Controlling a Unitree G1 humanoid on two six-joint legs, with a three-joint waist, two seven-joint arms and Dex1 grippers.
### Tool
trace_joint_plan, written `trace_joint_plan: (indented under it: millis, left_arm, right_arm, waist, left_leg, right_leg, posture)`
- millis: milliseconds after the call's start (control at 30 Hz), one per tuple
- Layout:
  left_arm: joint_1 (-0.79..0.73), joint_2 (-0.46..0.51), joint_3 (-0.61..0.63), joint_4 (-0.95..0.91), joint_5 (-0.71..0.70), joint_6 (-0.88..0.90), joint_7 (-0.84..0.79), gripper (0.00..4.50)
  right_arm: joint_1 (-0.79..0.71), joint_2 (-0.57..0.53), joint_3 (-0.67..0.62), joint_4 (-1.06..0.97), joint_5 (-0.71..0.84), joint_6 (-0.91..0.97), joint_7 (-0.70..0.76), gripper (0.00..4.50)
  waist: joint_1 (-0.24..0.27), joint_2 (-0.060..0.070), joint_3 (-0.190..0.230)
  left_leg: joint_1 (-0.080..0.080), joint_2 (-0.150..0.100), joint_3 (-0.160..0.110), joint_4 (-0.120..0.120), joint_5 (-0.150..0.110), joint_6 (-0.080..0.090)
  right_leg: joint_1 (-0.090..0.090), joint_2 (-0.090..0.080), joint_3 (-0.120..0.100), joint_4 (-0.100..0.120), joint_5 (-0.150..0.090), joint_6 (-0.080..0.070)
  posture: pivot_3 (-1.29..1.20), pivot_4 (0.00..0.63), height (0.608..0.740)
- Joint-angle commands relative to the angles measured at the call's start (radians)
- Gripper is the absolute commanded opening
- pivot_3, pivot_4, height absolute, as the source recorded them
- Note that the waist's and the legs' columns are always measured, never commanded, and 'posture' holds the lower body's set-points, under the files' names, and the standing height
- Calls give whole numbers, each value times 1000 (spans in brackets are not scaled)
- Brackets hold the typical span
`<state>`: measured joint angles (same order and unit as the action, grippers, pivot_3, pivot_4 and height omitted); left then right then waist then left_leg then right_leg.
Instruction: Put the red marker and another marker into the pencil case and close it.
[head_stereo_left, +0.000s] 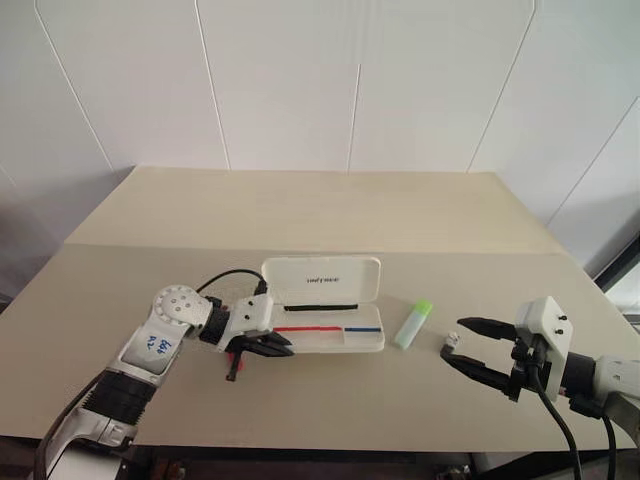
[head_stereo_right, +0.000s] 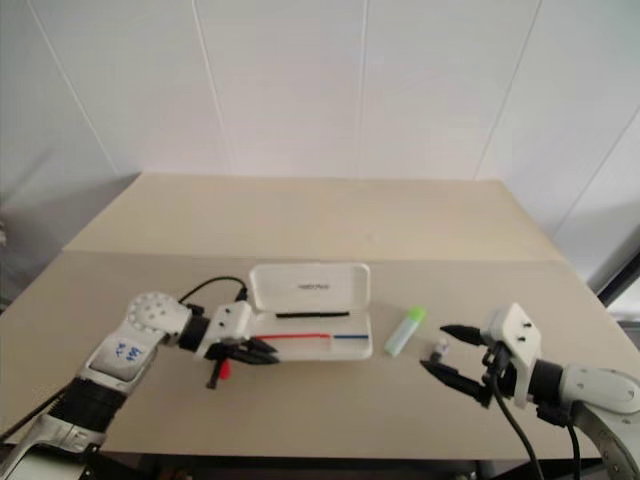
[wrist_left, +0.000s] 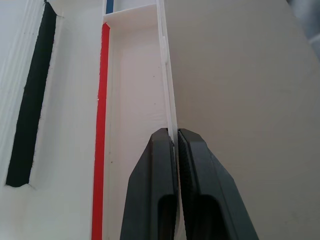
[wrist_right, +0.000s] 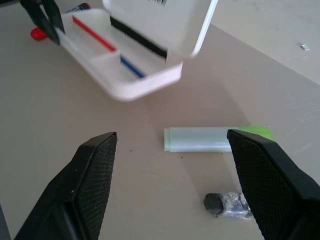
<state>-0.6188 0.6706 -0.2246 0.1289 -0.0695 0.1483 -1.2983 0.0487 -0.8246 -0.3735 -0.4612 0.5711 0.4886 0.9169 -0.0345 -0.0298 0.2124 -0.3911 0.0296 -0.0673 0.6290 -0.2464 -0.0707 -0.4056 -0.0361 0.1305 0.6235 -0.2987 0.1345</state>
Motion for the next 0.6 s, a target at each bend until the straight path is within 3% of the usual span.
trace_joint_plan:
  millis: [33,200,600]
  left_arm:
    - [-31,6,-23,19,53,-34,35,11]
    - [-35,-9,-46,24,56,-40,34,11]
    - [-53,-17,-23,-6,17,-11,32,3641]
  right_arm:
    - [-4,-1,-19,-20,-2,-18,-19,4500]
    - [12,5,-16,-33,-5,-17,-39,4500]
    - [30,0,-23,-60,1,-6,-76,4500]
  waist:
    - [1,0,0]
    - [4,0,0]
    - [3,0,0]
  left_leg:
    - [0,0,0,0,0,0]
    - [0,0,0,0,0,0]
    - [0,0,0,0,0,0]
  right_leg:
    - [0,0,0,0,0,0]
    - [0,0,0,0,1,1]
    - [0,0,0,0,1,3]
  posture:
    - [0,150,740]
    - [0,150,740]
    - [0,150,740]
